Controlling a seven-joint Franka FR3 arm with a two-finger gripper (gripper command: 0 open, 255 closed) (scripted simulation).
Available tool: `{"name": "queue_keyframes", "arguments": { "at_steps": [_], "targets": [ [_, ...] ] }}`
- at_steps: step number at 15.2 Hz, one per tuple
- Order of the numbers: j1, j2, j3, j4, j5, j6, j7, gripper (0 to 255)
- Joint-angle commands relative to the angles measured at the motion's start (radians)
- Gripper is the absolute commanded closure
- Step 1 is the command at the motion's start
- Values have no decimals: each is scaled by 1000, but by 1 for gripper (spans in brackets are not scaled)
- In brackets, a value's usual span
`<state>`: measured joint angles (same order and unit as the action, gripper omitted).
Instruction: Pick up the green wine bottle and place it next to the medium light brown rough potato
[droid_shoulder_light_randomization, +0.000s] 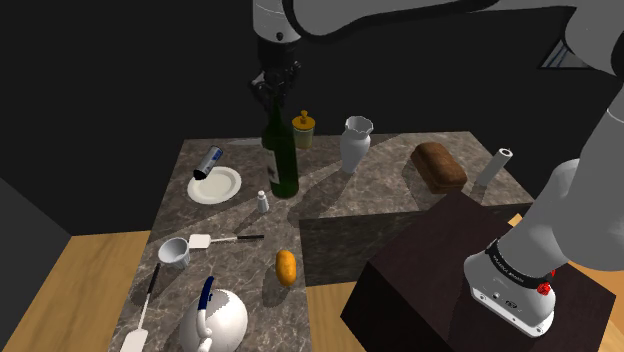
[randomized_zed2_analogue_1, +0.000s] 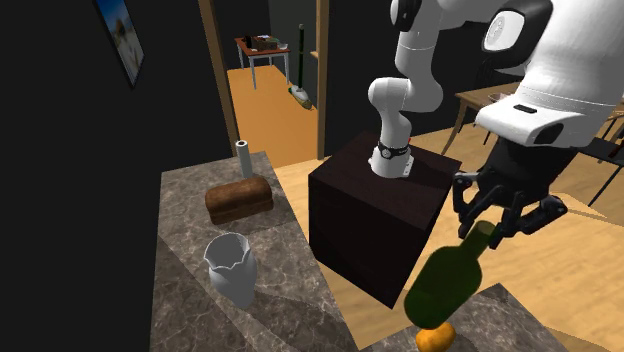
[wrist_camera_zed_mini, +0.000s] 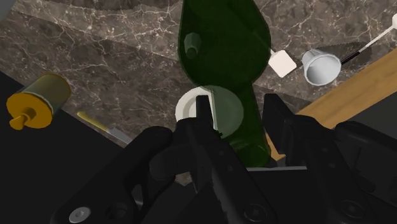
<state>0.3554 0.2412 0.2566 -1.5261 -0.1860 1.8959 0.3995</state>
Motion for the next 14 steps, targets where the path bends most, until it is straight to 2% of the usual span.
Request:
{"name": "queue_keyframes", "arguments": {
  "at_steps": [1, 14],
  "targets": [
    [-1, -4, 0, -30, -1, 27, 4, 255],
    [-4, 17, -6, -176, -18, 192, 30, 255]
  ]
}}
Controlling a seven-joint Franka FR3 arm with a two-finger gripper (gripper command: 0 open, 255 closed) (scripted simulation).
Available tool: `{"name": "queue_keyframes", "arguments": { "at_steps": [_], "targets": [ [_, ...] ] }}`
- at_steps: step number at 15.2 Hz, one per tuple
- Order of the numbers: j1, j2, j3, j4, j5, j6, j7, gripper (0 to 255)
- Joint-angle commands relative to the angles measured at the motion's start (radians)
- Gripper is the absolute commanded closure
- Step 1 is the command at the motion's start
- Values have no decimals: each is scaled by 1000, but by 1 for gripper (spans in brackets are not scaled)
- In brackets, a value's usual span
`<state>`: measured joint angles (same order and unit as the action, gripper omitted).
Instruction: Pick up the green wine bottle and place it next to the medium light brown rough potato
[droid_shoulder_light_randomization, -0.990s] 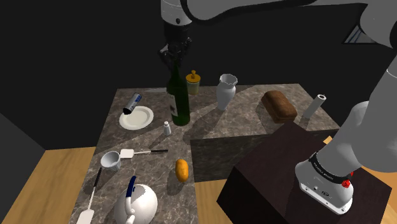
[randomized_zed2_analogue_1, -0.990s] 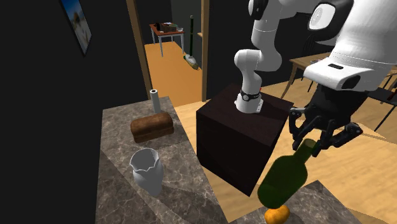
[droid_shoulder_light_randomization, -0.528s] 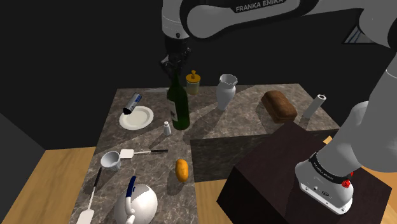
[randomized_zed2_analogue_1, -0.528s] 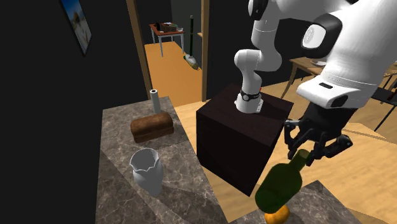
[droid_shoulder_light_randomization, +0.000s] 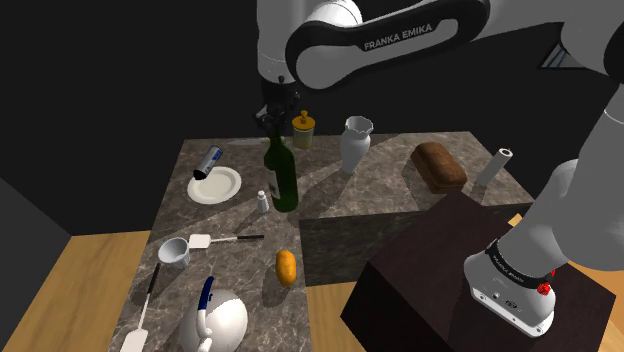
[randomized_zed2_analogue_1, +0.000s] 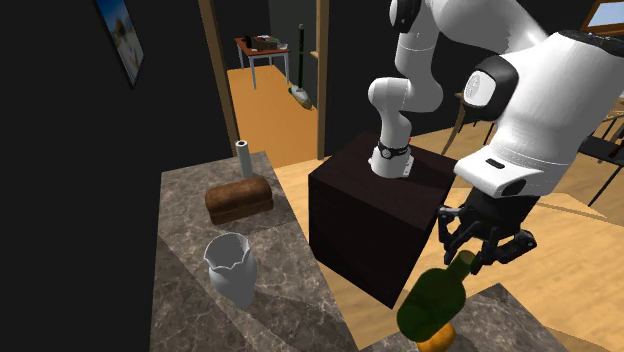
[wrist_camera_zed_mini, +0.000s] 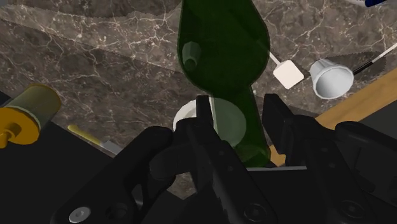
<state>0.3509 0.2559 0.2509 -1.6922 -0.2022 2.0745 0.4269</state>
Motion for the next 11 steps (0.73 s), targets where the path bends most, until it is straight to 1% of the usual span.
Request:
{"name": "queue_keyframes", "arguments": {
  "at_steps": [1, 11],
  "targets": [
    [0, 6, -1, -19, -4, 25, 5, 255],
    [3, 48, -9, -97, -29, 143, 32, 255]
  ]
}}
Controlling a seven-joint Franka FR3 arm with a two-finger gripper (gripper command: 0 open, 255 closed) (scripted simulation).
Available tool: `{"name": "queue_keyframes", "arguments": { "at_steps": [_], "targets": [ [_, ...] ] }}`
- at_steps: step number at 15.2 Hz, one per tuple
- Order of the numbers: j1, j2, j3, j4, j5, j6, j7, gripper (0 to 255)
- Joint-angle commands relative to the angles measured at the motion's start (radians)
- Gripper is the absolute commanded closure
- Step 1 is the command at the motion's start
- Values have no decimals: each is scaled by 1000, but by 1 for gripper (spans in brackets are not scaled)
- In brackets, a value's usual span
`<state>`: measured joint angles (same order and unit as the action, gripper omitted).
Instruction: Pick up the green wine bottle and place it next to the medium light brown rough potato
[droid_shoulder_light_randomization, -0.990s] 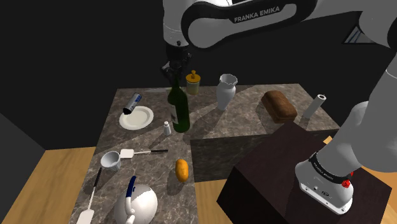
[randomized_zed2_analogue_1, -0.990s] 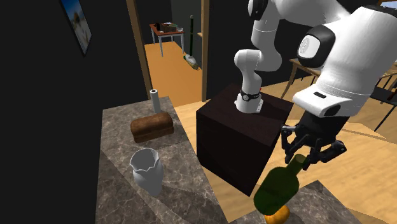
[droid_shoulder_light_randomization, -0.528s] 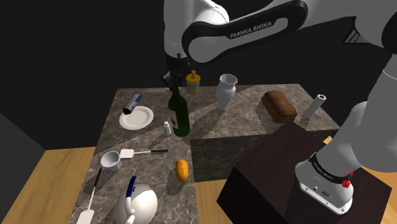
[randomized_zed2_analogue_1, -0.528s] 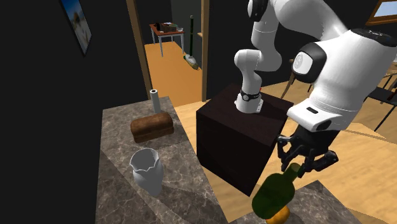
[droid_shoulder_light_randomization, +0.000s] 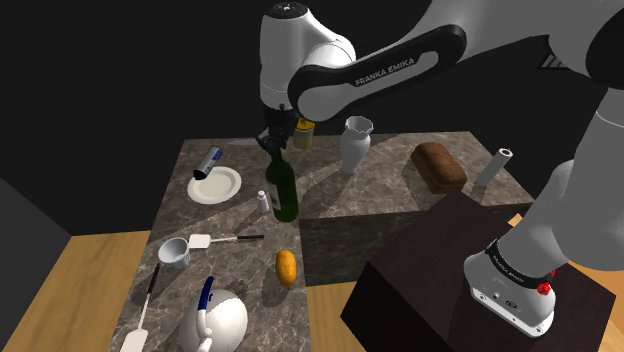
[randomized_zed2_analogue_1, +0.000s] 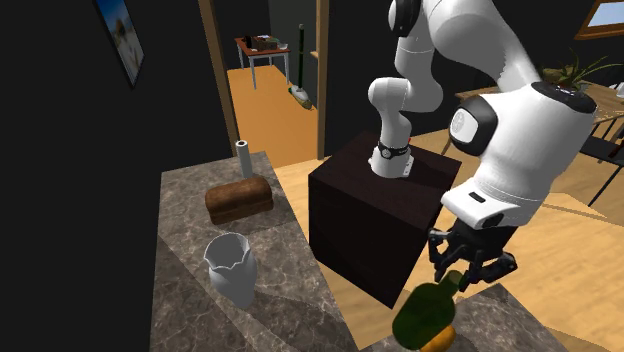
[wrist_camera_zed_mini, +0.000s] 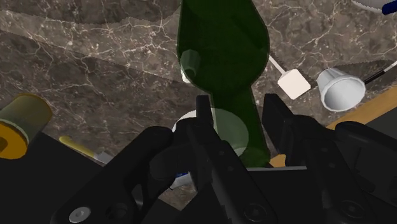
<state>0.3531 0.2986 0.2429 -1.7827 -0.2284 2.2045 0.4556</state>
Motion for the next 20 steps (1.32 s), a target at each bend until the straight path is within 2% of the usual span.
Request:
{"name": "queue_keyframes", "arguments": {
  "at_steps": [1, 20],
  "targets": [
    [1, 10, -2, -13, -6, 24, 6, 255],
    [19, 140, -34, -93, -77, 227, 71, 255]
  ]
}}
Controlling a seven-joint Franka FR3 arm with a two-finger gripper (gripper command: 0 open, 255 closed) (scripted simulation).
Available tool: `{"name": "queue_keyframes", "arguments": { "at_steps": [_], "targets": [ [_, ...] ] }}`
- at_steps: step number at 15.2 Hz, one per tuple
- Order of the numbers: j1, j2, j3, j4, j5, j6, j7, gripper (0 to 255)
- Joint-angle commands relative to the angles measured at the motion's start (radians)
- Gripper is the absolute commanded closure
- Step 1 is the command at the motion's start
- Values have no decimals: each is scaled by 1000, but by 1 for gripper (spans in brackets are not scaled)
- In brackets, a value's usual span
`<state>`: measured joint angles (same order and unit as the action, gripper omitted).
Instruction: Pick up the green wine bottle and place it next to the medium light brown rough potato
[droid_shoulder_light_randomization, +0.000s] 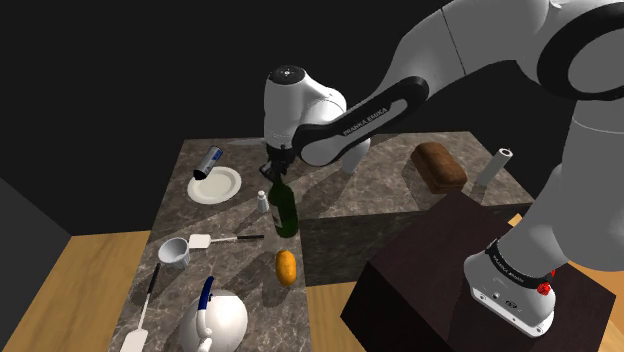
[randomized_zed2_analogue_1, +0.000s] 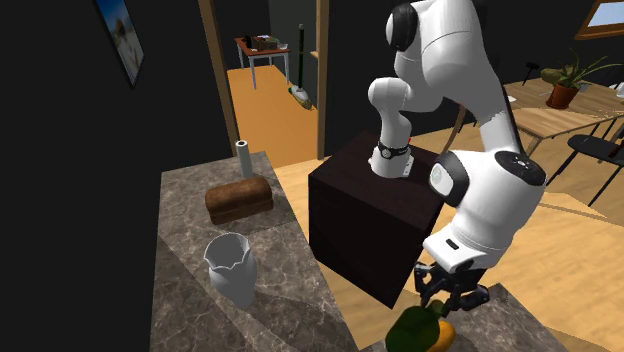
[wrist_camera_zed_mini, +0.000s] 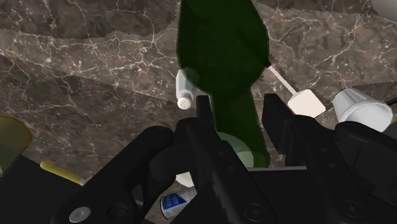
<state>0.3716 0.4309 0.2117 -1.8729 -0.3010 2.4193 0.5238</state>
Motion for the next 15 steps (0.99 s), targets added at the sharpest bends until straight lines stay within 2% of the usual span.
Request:
{"name": "queue_keyframes", "arguments": {
  "at_steps": [1, 12, 15],
  "targets": [
    [2, 16, -5, -5, -9, 22, 7, 255],
    [22, 117, -36, -11, -56, 125, 49, 255],
    [23, 117, -36, -11, -56, 125, 49, 255]
  ]
}}
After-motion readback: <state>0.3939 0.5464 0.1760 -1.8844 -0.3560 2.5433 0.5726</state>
